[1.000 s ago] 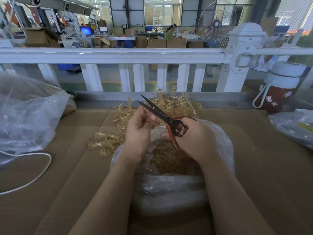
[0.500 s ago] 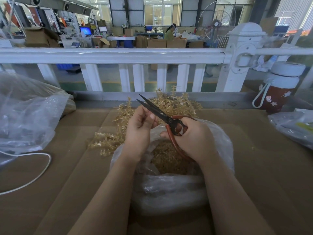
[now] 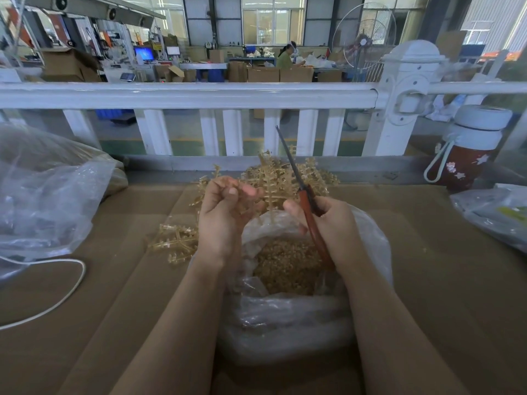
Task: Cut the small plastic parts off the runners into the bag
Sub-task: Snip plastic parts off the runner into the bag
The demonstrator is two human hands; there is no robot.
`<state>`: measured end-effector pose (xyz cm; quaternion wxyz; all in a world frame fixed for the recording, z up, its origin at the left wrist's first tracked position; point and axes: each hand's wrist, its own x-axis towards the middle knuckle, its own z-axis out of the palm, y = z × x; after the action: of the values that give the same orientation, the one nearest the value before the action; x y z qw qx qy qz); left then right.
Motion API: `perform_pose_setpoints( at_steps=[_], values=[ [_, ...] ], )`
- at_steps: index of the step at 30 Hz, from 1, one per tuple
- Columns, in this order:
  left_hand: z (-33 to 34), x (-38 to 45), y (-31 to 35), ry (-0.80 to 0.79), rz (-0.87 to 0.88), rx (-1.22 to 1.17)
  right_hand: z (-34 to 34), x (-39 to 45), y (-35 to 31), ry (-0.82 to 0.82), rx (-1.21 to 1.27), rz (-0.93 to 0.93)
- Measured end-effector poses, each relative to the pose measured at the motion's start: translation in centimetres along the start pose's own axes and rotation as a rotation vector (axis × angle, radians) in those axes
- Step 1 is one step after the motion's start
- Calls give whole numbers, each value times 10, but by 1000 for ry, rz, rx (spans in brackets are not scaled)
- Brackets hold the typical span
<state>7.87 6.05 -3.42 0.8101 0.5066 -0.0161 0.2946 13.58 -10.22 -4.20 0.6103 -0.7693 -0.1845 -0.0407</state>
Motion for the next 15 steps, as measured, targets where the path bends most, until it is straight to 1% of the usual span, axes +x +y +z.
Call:
perform_pose_setpoints(
  at_steps=[5,10,15],
  values=[
    [-1,1,0,-7,-40,-86,1,2,-3,11,83,73],
    [3,0,0,-63,-78,-113,1,1,-4,-9,109,83],
    [5,-2,1,-118,-119,-171,3,1,-2,24,111,71]
  ],
)
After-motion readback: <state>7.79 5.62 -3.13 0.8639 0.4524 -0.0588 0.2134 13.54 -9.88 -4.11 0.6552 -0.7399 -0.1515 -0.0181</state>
